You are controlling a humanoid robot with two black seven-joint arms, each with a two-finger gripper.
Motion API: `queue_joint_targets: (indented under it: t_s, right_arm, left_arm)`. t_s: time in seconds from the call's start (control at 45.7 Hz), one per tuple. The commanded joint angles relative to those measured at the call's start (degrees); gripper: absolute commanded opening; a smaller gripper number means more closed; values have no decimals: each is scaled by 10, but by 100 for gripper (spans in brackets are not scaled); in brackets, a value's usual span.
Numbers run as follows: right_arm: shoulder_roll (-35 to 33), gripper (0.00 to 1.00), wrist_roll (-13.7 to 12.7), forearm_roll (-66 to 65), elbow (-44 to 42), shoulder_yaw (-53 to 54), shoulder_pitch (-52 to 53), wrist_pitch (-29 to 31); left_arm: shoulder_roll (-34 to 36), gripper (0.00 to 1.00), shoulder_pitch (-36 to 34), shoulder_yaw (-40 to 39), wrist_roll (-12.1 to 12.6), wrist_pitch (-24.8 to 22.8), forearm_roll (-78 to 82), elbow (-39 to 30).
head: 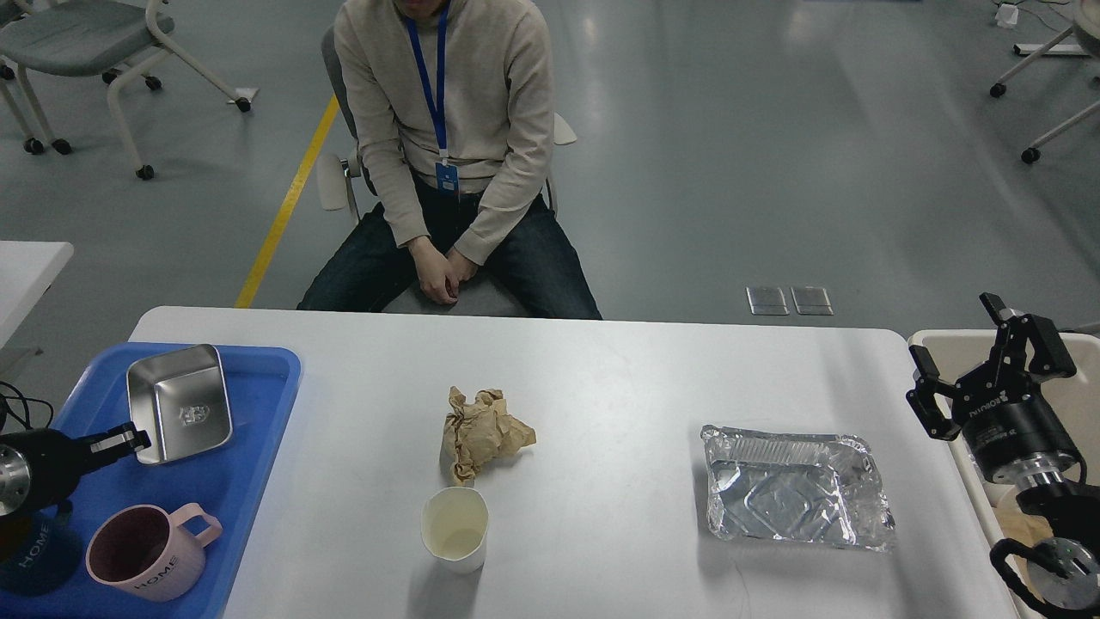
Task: Tidy desktop
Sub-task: 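Lower the steel dish into the blue tray and release it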
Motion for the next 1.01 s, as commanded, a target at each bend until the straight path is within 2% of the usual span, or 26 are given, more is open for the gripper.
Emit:
queue_joint_targets:
  t_s: [0.0,0.329,0.394,0.482,0.657,0.832,0.986]
  right_arm:
    - [1,100,0,-1,1,0,-1,0]
    - [0,100,0,0,0,1,0,1]
    - [0,100,-1,0,0,1,0,0]
    - [0,100,0,0,0,1,0,0]
    - [1,100,-1,-1,0,1,0,0]
    - [0,100,-1,0,1,0,1,0]
    - [0,100,-1,0,1,-1,2,0]
  left_arm:
    - [-27,3,19,0,1,6,-1,23]
    - [-33,5,27,0,2,17,-3,34]
    - [-31,16,27,-1,2,17,-4,34]
    - [-28,44,27,-2,1,17,-4,34]
    - [-23,79,27,-27,0,10,-19,32]
    - [-16,86,20,-48,2,4,-26,31]
    - [17,89,4,-106,5,-44,-25,28]
